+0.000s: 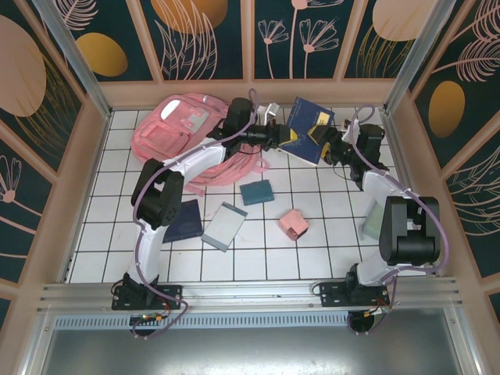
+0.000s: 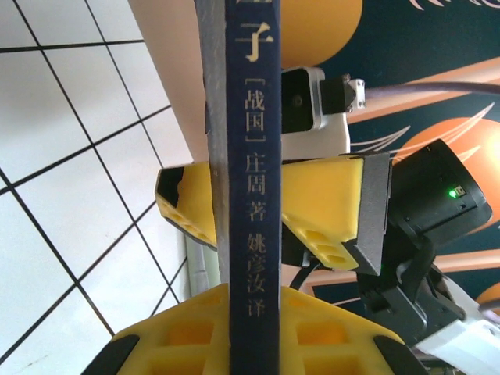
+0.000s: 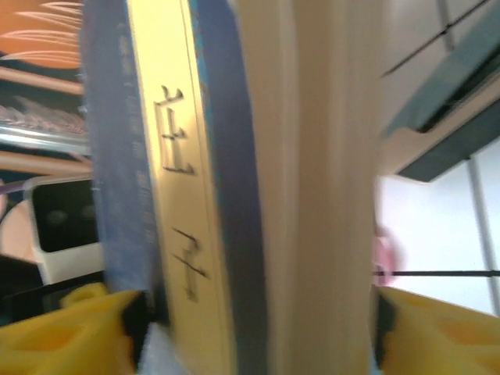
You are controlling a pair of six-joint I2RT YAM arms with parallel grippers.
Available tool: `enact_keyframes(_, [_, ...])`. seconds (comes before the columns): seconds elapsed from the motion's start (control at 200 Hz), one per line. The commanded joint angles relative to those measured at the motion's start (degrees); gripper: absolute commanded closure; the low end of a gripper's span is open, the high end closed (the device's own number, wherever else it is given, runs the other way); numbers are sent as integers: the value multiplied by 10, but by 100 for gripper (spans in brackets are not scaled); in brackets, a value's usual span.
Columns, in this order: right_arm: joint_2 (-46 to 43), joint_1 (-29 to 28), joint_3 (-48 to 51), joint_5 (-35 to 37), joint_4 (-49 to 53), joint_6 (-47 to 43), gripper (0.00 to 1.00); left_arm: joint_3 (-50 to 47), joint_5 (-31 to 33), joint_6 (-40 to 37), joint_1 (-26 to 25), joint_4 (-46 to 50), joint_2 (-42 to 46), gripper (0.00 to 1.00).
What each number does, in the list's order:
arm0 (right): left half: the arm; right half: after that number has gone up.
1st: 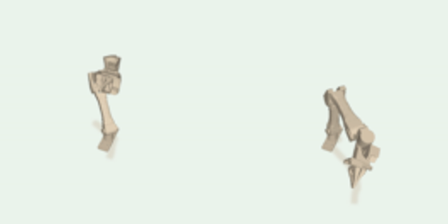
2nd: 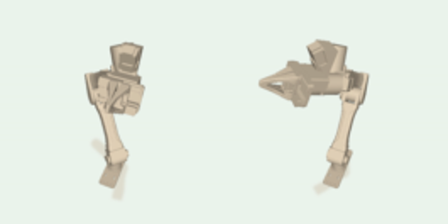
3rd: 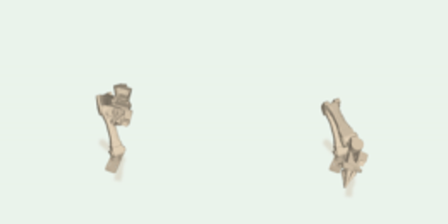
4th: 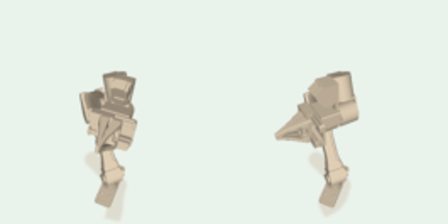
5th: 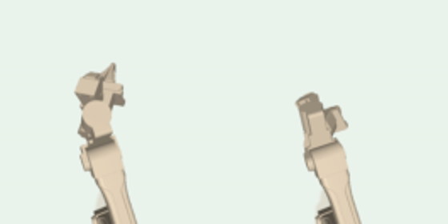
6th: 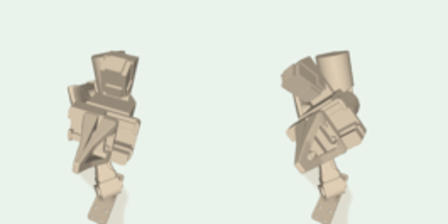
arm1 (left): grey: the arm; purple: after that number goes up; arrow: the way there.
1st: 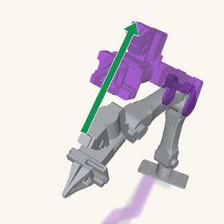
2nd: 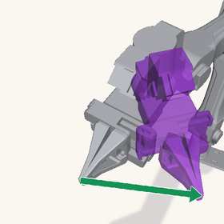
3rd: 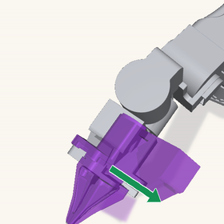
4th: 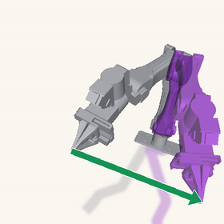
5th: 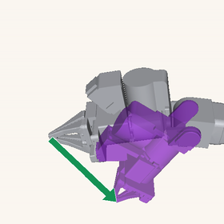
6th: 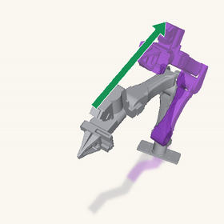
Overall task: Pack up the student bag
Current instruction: Pass the book.
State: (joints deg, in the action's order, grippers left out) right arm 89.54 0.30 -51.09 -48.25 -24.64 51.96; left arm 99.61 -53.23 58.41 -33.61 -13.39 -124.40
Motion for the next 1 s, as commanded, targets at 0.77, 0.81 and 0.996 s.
enact_keyframes(0.77, [19, -53, -50, -16, 33, -39, 100, -7, 453, -369, 81, 374, 83, 63])
enact_keyframes(0.81, [26, -57, -50, -19, 25, -33, 100, -12, 497, -385, 81, 385, 85, 61])
enact_keyframes(0.996, [55, -72, -66, -25, 15, -29, 100, -25, 594, -441, 81, 419, 66, 51])
